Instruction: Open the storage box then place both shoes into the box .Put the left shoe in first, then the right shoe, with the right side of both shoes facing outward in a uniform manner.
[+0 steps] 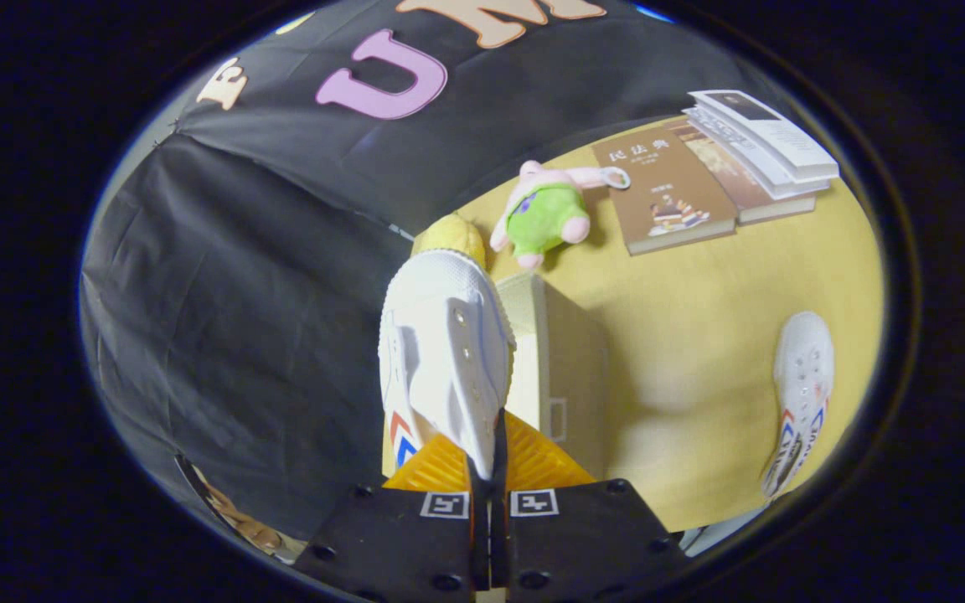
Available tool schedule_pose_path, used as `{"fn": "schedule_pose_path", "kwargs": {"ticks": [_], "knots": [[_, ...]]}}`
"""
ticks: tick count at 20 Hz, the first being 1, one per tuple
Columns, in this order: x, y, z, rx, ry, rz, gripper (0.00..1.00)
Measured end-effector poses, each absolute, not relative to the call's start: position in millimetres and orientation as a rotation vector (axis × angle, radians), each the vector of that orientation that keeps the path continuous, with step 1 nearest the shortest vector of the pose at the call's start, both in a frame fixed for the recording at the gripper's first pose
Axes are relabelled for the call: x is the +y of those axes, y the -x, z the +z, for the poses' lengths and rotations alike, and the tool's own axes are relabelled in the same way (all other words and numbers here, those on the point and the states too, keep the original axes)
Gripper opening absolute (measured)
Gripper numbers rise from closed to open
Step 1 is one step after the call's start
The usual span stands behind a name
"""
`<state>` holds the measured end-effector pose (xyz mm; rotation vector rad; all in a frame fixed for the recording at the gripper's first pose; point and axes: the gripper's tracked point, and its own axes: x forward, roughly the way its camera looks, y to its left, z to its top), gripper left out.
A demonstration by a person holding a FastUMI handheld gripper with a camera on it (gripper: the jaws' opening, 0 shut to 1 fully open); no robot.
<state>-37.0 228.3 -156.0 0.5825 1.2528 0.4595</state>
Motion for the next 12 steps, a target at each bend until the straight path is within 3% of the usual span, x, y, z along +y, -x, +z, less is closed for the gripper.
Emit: {"fn": "schedule_pose_path", "kwargs": {"ticks": [5, 12], "knots": [[283.3, 52.7, -182.3, 1.309, -0.520, 0.480, 0.04], [307.6, 59.4, -234.9, 1.382, -0.416, 0.373, 0.04]]}}
